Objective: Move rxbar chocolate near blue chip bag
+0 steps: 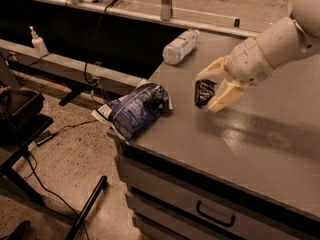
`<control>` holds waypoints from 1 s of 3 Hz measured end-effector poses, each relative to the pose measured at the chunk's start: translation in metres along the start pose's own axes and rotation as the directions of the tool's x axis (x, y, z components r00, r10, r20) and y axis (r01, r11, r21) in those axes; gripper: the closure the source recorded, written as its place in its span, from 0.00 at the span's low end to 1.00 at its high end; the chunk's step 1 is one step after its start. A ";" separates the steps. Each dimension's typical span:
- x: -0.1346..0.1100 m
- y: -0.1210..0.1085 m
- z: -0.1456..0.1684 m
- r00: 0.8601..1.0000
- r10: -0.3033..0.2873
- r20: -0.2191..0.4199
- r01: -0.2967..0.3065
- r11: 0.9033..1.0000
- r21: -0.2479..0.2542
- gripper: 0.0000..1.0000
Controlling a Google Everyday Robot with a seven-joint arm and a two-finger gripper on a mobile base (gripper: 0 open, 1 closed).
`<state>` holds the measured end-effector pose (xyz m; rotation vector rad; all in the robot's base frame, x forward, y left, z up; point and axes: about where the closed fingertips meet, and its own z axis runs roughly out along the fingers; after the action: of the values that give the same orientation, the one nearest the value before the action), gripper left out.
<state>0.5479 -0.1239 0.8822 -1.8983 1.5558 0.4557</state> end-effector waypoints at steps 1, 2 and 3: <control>-0.009 -0.004 0.016 1.000 -0.013 0.001 0.013 1.000 0.015 0.62; -0.011 -0.005 0.021 1.000 -0.015 0.002 0.015 1.000 0.016 0.30; -0.012 -0.005 0.022 1.000 -0.017 0.003 0.017 1.000 0.013 0.07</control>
Offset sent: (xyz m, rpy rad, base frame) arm 0.0038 0.0178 -0.0055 0.0032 -0.0195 0.0001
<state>0.5527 -0.0999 0.8741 -1.8984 1.5360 0.4404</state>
